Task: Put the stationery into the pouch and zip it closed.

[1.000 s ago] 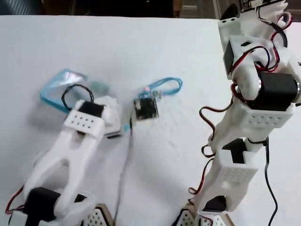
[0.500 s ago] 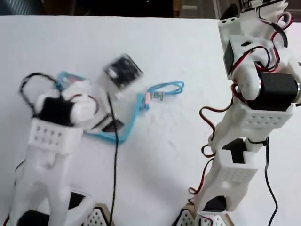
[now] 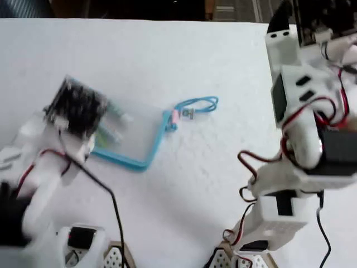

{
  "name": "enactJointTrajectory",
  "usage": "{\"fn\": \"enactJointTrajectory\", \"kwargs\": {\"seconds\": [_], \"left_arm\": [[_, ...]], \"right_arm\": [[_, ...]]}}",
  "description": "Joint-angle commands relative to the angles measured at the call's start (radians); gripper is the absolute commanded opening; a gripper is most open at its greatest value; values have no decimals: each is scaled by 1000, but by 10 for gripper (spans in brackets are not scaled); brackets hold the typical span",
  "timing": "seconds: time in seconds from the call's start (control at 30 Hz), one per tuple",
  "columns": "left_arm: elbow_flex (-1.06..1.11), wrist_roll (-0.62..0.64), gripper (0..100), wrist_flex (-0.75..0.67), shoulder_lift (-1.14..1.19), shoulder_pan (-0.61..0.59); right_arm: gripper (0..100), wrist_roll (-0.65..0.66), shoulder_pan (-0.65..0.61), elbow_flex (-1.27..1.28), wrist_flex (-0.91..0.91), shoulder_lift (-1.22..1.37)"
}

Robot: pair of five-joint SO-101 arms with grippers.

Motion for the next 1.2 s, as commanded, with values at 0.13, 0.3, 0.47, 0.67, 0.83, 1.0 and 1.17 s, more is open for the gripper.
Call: {"fn": "enactJointTrajectory", "kwargs": {"seconds": [0.13, 0.3, 0.47, 0.67, 0.83, 1.0, 1.17], "left_arm": [[-32, -457, 23, 75, -219, -12], [44, -956, 24, 126, -349, -12], [238, -1287, 25, 21, -501, -13], [511, -1485, 24, -282, -648, -13], [812, -1677, 24, -618, -696, -102], [1126, -1884, 24, -991, -704, -205], [1347, -2035, 24, -1295, -704, -280]], "right_arm": [[61, 0, -5, -20, 22, -134], [22, 0, -2, -20, 22, -186], [23, 0, -2, -20, 22, -242], [23, 0, -1, -20, 22, -268], [23, 0, -1, -18, 22, -272], [23, 3, -1, -18, 22, -275], [23, 6, -1, -15, 22, -269]]}}
